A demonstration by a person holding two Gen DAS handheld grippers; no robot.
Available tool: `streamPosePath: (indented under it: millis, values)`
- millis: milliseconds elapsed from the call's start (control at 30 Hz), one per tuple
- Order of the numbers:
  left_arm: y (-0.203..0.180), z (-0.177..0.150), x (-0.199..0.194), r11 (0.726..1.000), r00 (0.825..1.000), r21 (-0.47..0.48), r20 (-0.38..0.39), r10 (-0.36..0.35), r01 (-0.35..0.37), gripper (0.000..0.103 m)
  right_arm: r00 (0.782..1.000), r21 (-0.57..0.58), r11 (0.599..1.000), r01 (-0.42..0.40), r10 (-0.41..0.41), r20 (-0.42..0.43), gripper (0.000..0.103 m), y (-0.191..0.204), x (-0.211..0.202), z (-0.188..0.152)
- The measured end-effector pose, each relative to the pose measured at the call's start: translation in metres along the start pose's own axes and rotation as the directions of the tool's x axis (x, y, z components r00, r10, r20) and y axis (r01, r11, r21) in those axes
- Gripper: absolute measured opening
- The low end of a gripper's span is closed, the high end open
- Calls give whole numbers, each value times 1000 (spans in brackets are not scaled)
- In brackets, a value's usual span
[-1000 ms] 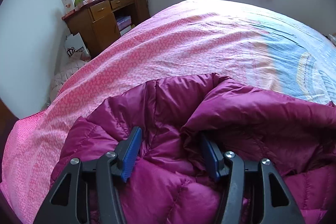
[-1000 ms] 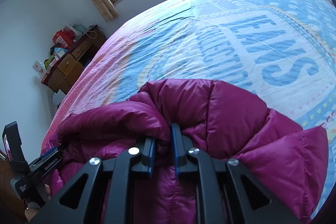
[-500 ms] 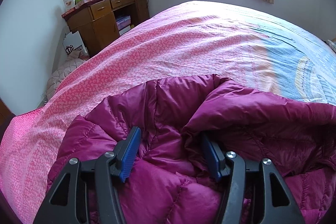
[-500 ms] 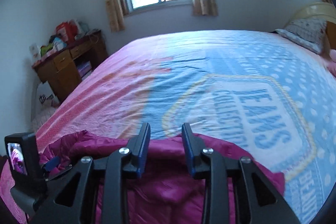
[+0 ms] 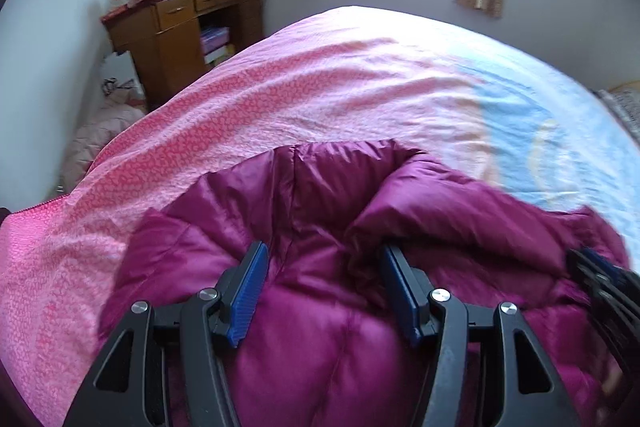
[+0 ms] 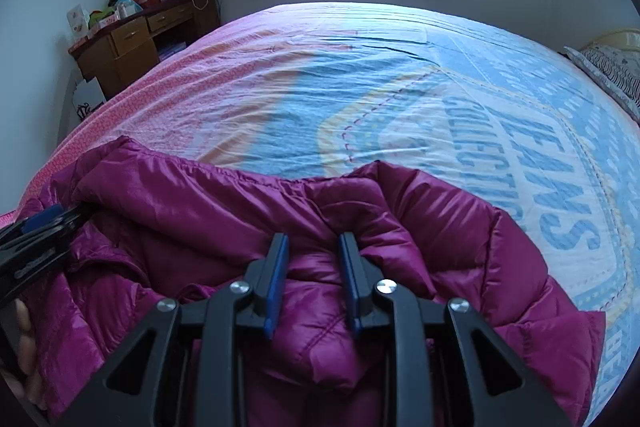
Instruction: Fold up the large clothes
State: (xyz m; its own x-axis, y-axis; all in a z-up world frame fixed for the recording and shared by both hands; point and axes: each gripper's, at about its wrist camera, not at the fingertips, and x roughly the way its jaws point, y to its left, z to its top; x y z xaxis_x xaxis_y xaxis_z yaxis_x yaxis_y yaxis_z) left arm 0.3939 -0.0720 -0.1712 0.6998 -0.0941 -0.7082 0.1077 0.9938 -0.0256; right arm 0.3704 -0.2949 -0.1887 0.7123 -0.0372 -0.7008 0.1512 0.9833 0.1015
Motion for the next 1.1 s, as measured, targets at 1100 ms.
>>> streamPosePath:
  millis: [1100]
  values:
    - [-33, 15, 49, 993, 993, 43, -37, 112, -110, 66, 999, 100, 994, 32, -32, 5, 29, -15, -5, 0]
